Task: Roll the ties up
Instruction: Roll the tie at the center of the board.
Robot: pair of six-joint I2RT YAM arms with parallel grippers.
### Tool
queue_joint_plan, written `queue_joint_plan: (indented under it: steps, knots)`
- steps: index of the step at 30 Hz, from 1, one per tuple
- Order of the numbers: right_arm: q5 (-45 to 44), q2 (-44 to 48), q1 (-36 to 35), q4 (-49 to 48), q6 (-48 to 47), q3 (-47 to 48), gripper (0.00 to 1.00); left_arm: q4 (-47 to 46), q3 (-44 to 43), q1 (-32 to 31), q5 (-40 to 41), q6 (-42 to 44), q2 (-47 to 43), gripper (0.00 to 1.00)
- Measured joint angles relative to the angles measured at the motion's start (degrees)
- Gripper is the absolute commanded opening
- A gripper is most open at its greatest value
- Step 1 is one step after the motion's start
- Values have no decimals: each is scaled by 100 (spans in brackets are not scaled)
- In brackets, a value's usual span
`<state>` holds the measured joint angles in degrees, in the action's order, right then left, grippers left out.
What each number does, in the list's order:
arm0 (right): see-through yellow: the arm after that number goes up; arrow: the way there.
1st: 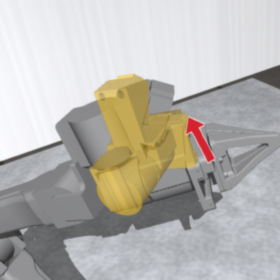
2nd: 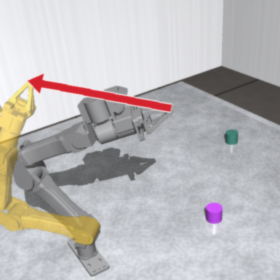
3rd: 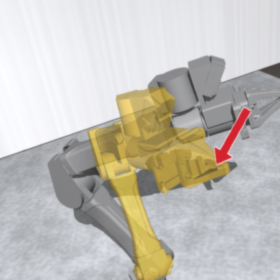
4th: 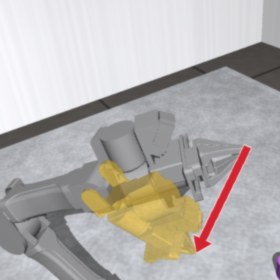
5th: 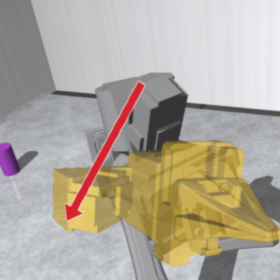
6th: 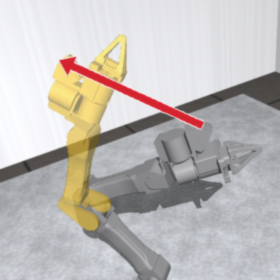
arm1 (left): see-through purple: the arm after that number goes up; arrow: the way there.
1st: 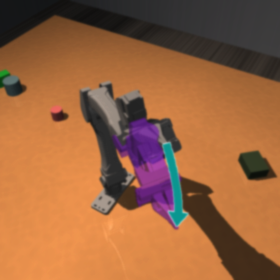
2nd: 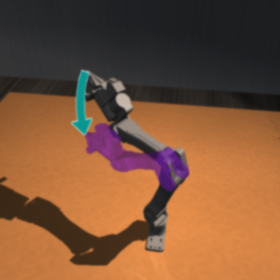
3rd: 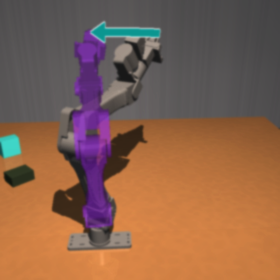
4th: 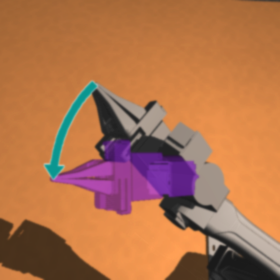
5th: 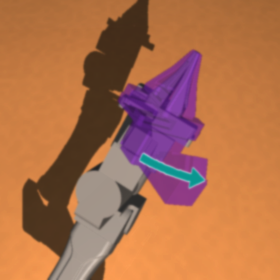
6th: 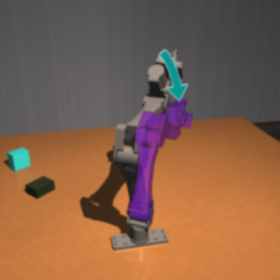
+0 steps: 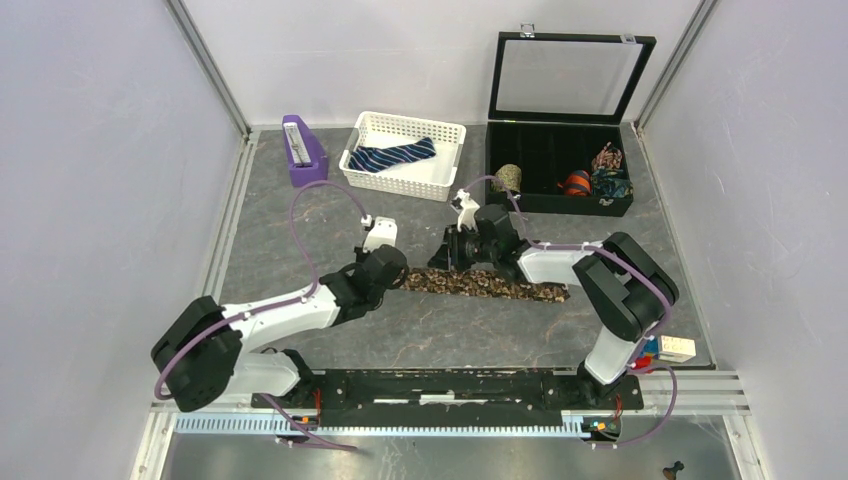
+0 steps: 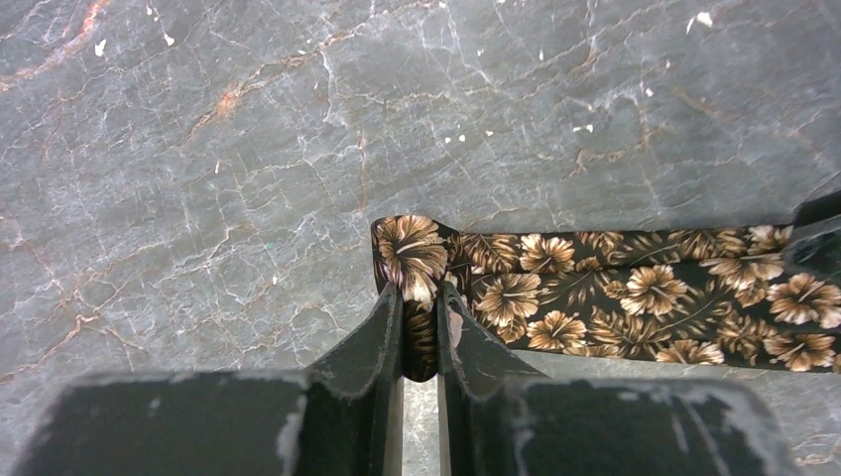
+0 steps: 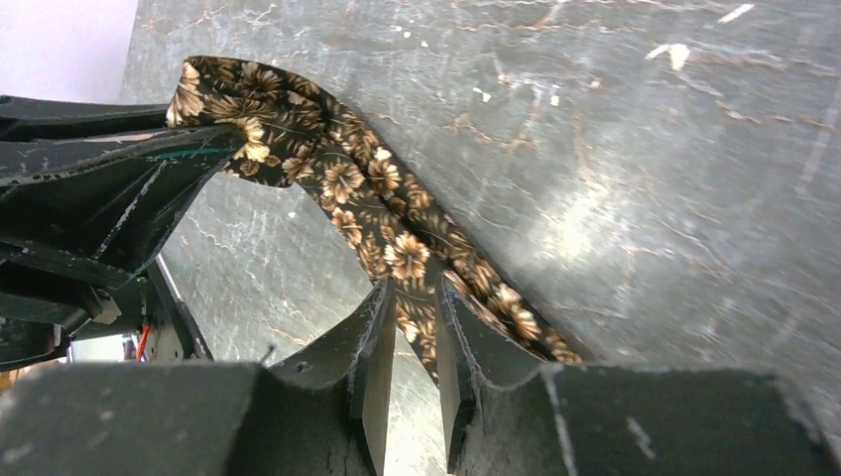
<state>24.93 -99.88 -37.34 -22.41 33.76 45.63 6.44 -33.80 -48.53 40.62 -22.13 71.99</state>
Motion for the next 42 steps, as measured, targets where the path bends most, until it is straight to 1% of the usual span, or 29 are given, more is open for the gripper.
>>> queue_joint_plan:
  steps: [5, 13, 15, 21, 26, 31, 33, 37, 42]
  knots:
    - [-20, 234, 267, 85, -90, -166, 28, 122, -94, -155, 138, 81, 315, 5]
    - [-17, 612, 645, 122, -197, -345, 27, 334, -551, -533, 393, 120, 1032, 9]
    - [-13, 686, 734, 127, -214, -387, 28, 378, -623, -595, 435, 120, 1158, 13]
    - [4, 767, 920, 162, -229, -442, 27, 470, -752, -756, 442, 120, 1423, 21]
    - [33, 780, 986, 179, -236, -490, 27, 533, -837, -861, 431, 120, 1598, 31]
    - [72, 782, 1016, 188, -236, -529, 27, 584, -868, -918, 369, 125, 1659, 44]
    - [79, 785, 1025, 188, -236, -529, 27, 597, -883, -925, 315, 125, 1659, 52]
    - [98, 798, 1043, 188, -234, -529, 27, 651, -944, -935, 168, 129, 1659, 61]
    - [103, 802, 1047, 188, -234, -529, 27, 695, -977, -938, -39, 129, 1606, 70]
